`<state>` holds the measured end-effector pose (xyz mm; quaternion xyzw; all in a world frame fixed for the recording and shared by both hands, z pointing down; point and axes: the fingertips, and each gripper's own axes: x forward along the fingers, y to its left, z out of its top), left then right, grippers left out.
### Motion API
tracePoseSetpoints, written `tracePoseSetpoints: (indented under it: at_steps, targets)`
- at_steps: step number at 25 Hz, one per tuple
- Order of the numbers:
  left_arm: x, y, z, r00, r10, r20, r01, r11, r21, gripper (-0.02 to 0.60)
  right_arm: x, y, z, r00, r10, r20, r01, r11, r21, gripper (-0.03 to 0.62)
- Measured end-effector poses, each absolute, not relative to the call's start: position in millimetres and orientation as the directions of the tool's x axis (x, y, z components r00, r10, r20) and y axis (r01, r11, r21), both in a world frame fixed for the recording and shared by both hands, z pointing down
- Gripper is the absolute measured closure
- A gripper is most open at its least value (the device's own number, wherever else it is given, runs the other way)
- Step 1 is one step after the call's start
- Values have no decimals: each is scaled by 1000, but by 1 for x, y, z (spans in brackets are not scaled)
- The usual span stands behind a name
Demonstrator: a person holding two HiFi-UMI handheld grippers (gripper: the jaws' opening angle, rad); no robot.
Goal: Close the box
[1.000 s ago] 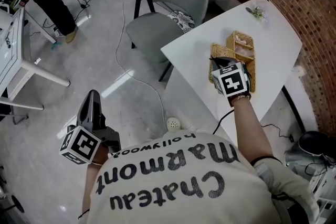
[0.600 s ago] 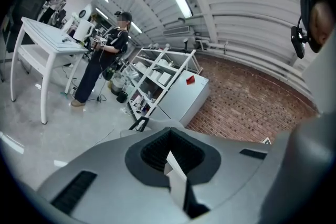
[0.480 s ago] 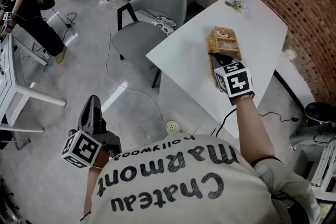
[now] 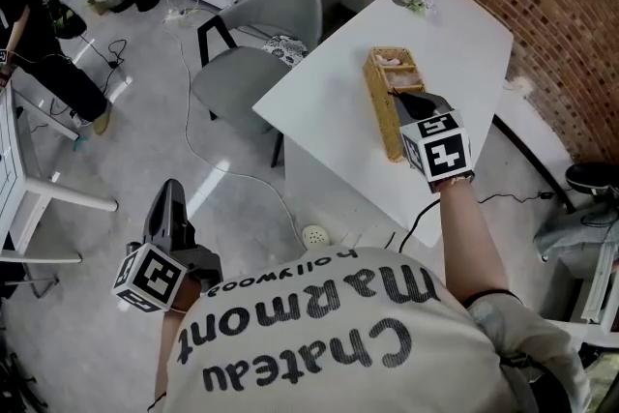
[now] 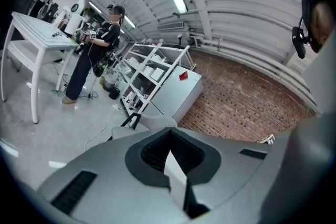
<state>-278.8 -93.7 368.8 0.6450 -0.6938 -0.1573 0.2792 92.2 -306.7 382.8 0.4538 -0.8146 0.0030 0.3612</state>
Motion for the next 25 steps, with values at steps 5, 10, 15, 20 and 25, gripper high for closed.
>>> tracePoseSetpoints:
  at_steps: [5, 10, 15, 20, 25]
  targets:
    - [-274, -97, 369, -3, -982, 187, -810, 112, 575, 580, 108, -308, 378, -308, -757, 576, -756, 563, 335, 569]
    - [-270, -100, 370, 4, -982, 191, -812, 108, 573, 581, 118, -310, 375, -299, -769, 565, -772, 543, 331, 569]
    - [-263, -105, 369, 16, -982, 188, -815, 97, 572, 580, 129, -311, 371, -287, -783, 552, -781, 525, 338, 569]
    - [-258, -111, 372, 21, -982, 189, -814, 93, 573, 580, 145, -315, 371, -266, -792, 549, -795, 503, 339, 569]
    - [-252, -117, 372, 27, -981, 191, -815, 89, 573, 580, 157, -319, 370, -252, -800, 545, -804, 486, 343, 568]
